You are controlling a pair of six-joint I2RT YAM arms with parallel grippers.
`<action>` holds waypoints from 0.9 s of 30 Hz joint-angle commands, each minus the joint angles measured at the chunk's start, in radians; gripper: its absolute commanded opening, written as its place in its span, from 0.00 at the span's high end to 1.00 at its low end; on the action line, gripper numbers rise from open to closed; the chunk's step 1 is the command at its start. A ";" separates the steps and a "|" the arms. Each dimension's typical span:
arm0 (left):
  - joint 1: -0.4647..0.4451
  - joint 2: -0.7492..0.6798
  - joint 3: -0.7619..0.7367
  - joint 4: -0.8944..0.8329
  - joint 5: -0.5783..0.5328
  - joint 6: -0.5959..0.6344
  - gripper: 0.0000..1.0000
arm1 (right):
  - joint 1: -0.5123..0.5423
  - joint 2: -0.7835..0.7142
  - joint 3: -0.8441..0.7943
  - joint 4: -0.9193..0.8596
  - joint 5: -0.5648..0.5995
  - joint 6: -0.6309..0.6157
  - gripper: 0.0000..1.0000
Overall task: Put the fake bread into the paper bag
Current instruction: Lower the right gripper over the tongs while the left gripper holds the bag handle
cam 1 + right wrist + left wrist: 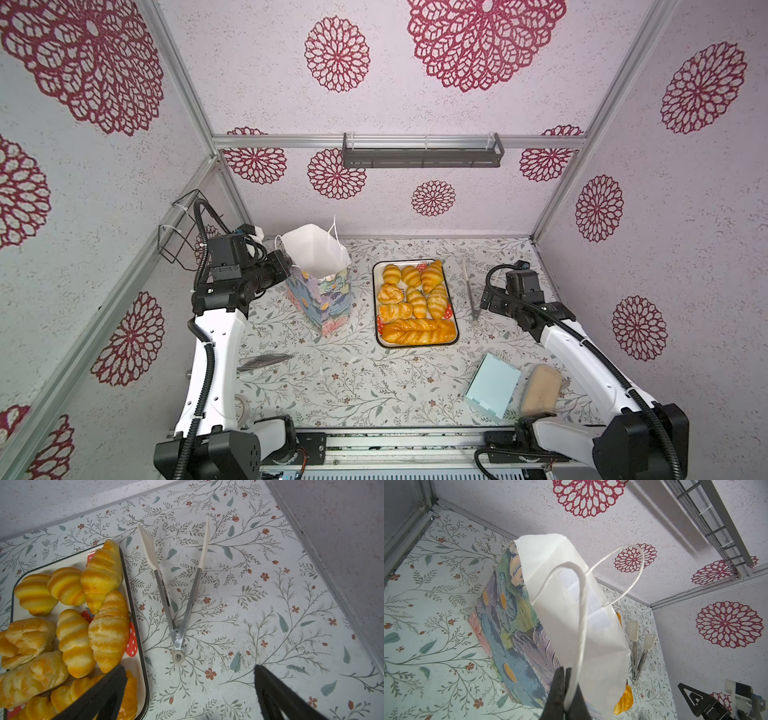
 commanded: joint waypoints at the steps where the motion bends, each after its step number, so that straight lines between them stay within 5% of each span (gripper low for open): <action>1: 0.022 -0.025 -0.031 -0.017 -0.006 0.020 1.00 | 0.006 0.021 0.032 -0.017 -0.015 -0.018 0.01; 17: 0.060 -0.091 -0.077 0.000 -0.172 0.037 1.00 | 0.004 0.156 0.071 -0.025 -0.078 -0.039 0.01; 27: 0.064 -0.076 -0.107 0.044 -0.161 0.037 0.99 | -0.019 0.242 0.098 -0.013 -0.086 -0.047 0.01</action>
